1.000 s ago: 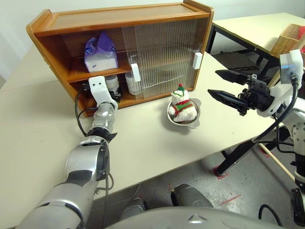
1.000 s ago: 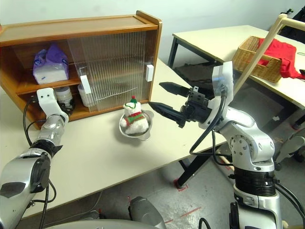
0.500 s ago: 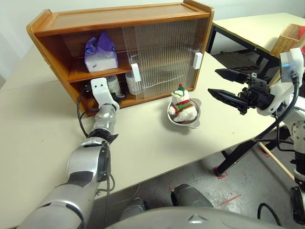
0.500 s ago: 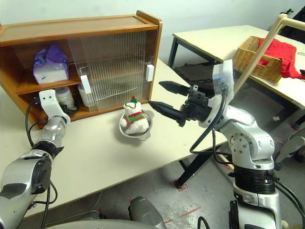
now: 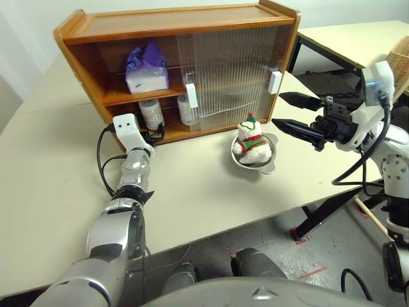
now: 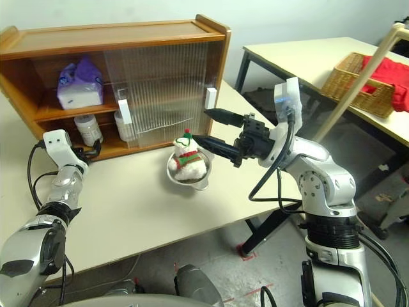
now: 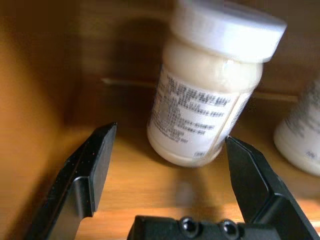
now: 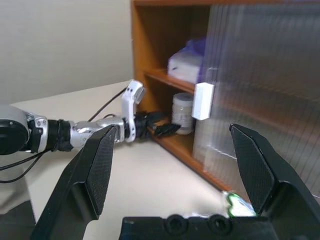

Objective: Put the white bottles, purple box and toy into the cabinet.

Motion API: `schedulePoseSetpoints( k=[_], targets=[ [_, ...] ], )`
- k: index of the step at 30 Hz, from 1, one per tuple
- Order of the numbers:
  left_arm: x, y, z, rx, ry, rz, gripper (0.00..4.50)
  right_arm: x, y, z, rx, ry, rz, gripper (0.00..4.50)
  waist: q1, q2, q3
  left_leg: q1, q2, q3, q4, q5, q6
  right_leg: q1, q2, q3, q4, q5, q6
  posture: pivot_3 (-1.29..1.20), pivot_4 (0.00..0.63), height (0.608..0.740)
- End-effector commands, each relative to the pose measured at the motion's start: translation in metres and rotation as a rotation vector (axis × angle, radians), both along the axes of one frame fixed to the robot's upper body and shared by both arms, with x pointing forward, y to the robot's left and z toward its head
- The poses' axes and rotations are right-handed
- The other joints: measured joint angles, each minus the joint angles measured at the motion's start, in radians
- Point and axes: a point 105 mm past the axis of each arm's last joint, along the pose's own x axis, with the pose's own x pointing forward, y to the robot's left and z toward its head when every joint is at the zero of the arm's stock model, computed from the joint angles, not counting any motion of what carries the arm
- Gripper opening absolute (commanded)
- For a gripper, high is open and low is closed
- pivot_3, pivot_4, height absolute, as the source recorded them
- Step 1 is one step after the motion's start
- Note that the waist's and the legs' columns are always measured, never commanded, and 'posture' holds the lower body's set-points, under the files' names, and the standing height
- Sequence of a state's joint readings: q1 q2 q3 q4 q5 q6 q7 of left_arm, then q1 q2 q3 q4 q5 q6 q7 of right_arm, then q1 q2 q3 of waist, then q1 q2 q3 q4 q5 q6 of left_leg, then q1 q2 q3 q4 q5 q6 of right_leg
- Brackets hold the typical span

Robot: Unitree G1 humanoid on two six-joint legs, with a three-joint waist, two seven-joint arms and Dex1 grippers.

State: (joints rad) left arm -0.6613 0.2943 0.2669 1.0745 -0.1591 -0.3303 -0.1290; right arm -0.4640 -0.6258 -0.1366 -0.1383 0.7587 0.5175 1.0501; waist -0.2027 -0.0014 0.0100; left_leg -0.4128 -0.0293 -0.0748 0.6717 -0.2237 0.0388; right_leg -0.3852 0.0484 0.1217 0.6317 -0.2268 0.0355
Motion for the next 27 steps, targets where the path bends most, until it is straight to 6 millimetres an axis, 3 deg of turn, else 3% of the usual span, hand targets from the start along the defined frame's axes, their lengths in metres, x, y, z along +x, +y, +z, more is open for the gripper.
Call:
schedulePoseSetpoints(
  k=[1, 6, 8, 16, 21, 27],
  targets=[
    [-0.005, -0.009, 0.001, -0.020, -0.027, -0.050, 4.48, 0.002, 0.004, 0.001, -0.009, -0.011, 0.020, 4.50, 0.019, 0.000, 0.000, 0.000, 0.000, -0.001, 0.000, 0.000, 0.000, 0.000, 0.000, 0.000, 0.000, 0.000, -0.001, -0.15, 0.000, 0.740],
    [-0.013, -0.026, 0.008, -0.039, -0.057, -0.148, 4.48, 0.004, 0.006, 0.000, -0.008, -0.008, 0.032, 4.50, 0.059, 0.000, 0.000, 0.000, 0.001, -0.002, 0.000, 0.000, 0.000, -0.001, 0.000, 0.001, 0.000, 0.002, -0.004, -0.13, 0.000, 0.740],
    [-0.018, -0.035, 0.010, -0.065, -0.061, -0.201, 4.48, 0.005, 0.006, 0.000, -0.009, -0.007, 0.034, 4.50, 0.071, 0.000, 0.000, 0.000, 0.002, -0.002, 0.000, 0.000, 0.000, -0.002, 0.000, 0.001, 0.000, 0.007, -0.013, -0.13, 0.000, 0.740],
    [-0.040, -0.073, 0.027, -0.024, -0.072, -0.439, 4.48, 0.007, 0.007, -0.003, -0.011, -0.002, 0.035, 4.50, 0.108, 0.001, -0.001, 0.001, 0.008, -0.002, 0.000, -0.001, -0.003, -0.003, -0.005, 0.002, 0.001, 0.008, -0.016, -0.12, 0.000, 0.740],
    [-0.047, -0.109, 0.039, -0.018, -0.076, -0.598, 3.19, 0.009, 0.007, -0.005, -0.006, -0.001, 0.029, 4.50, 0.119, 0.001, -0.001, 0.002, 0.008, -0.003, 0.000, -0.007, -0.013, -0.007, -0.011, 0.004, 0.001, 0.009, -0.019, -0.13, 0.000, 0.740],
    [-0.053, -0.160, 0.057, -0.060, -0.094, -0.786, 1.04, 0.010, 0.004, -0.006, -0.002, -0.006, 0.003, 4.50, 0.121, 0.001, -0.001, 0.001, 0.009, -0.003, -0.001, -0.008, -0.013, -0.007, -0.014, 0.004, 0.001, 0.010, -0.021, -0.15, 0.000, 0.740]
  ],
)
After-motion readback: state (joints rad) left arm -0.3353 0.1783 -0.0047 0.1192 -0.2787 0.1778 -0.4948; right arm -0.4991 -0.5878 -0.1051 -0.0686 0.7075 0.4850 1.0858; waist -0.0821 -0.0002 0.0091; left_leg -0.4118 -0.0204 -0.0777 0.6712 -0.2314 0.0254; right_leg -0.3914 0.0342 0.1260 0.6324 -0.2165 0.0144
